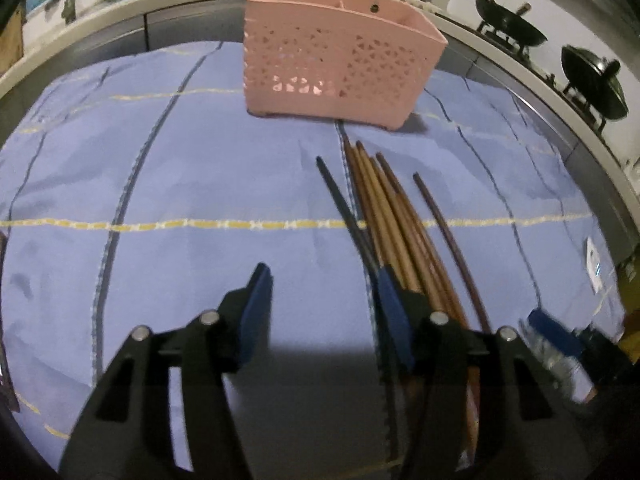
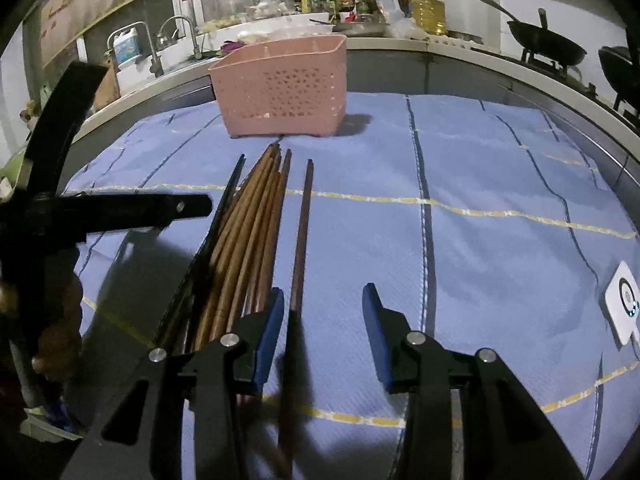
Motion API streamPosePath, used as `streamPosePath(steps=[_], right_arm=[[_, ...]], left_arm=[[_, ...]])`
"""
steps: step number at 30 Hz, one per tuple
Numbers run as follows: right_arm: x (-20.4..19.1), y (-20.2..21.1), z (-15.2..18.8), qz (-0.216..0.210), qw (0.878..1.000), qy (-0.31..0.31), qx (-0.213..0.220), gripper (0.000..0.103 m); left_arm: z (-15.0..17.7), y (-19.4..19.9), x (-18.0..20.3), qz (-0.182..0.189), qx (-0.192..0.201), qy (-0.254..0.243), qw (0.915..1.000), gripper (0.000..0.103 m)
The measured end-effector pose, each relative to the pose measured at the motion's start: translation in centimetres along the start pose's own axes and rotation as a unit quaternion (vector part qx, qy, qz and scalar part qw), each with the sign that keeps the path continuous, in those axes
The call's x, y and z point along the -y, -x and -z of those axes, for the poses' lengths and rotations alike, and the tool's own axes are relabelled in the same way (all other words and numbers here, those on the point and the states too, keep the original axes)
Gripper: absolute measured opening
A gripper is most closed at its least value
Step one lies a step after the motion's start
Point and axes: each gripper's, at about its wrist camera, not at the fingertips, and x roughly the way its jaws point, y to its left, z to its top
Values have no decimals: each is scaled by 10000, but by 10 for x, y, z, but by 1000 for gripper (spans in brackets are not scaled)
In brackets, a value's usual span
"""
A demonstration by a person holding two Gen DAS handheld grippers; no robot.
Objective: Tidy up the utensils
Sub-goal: 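Lower the right tool onto one chopstick and close while the left tool grasps another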
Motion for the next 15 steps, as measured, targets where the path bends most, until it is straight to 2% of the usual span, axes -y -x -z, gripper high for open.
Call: streamPosePath(steps=[3,8,14,15], right_arm=[[-2,-6,1,4,10000,34,-84,41],[3,-10,5,129,9998,34,-140,41],[1,-14,3,205,9997,96,-137,41],[-1,-15,3,237,9995,164,-123,41]], left_arm=[[-7,-6,7,-78,-11,-116,9999,55],[-1,-10,16,-460,39,-460,9979,55],[5,-3,7,-521,27,-537,9972,55],[4,-4,6,-549,39,-581,9968,47]])
